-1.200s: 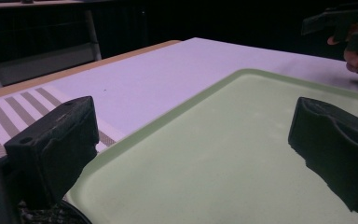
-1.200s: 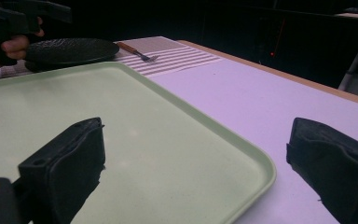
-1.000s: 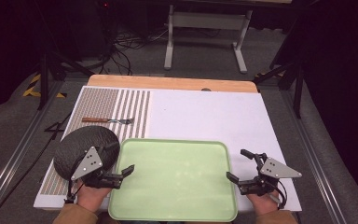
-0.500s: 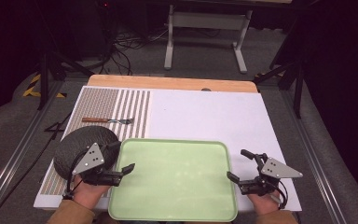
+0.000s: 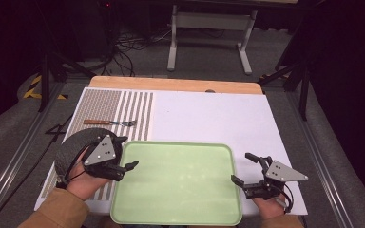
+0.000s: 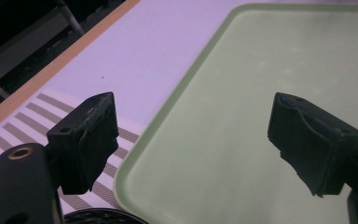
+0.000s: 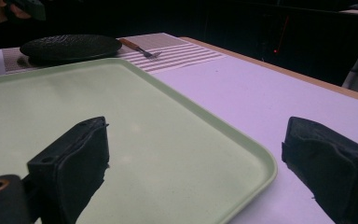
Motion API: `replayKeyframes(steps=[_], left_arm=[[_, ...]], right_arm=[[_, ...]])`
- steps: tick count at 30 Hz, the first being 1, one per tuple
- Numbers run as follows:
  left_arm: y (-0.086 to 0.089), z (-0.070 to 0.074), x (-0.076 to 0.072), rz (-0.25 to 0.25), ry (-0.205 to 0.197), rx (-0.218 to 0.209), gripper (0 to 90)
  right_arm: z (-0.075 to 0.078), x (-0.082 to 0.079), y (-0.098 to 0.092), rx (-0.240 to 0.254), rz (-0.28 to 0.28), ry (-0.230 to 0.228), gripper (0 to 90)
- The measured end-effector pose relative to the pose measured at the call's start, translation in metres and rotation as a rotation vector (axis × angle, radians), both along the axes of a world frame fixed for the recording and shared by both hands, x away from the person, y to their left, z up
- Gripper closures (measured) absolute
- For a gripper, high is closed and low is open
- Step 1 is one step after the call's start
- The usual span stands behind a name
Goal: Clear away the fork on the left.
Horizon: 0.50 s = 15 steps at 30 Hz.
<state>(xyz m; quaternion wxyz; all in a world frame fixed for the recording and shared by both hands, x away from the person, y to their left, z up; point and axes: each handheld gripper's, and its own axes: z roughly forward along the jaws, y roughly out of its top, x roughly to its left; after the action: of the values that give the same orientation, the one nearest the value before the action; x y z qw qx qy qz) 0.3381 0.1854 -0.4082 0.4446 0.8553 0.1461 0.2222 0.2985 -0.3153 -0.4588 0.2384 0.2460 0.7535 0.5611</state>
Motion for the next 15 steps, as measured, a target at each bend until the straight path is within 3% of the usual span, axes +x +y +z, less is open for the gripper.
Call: replayKeyframes(steps=[1, 2, 5, 7, 15], left_arm=[[0.000, 0.000, 0.000, 0.000, 0.000, 0.000, 17.0], [-0.001, 0.007, 0.002, -0.004, -0.013, 0.043, 17.1], [-0.003, 0.014, 0.005, -0.008, -0.027, 0.110, 17.3], [-0.004, 0.016, 0.006, -0.012, -0.033, 0.127, 17.4], [-0.010, 0.025, 0.017, 0.003, -0.070, 0.271, 19.1]], right_arm=[[0.000, 0.000, 0.000, 0.000, 0.000, 0.000, 7.8], [0.000, 0.000, 0.000, 0.000, -0.001, 0.003, 7.8], [0.000, 0.000, 0.000, -0.002, 0.000, 0.000, 7.8], [0.000, 0.000, 0.000, -0.004, -0.002, 0.000, 7.8], [0.000, 0.000, 0.000, -0.010, 0.000, 0.002, 7.9]])
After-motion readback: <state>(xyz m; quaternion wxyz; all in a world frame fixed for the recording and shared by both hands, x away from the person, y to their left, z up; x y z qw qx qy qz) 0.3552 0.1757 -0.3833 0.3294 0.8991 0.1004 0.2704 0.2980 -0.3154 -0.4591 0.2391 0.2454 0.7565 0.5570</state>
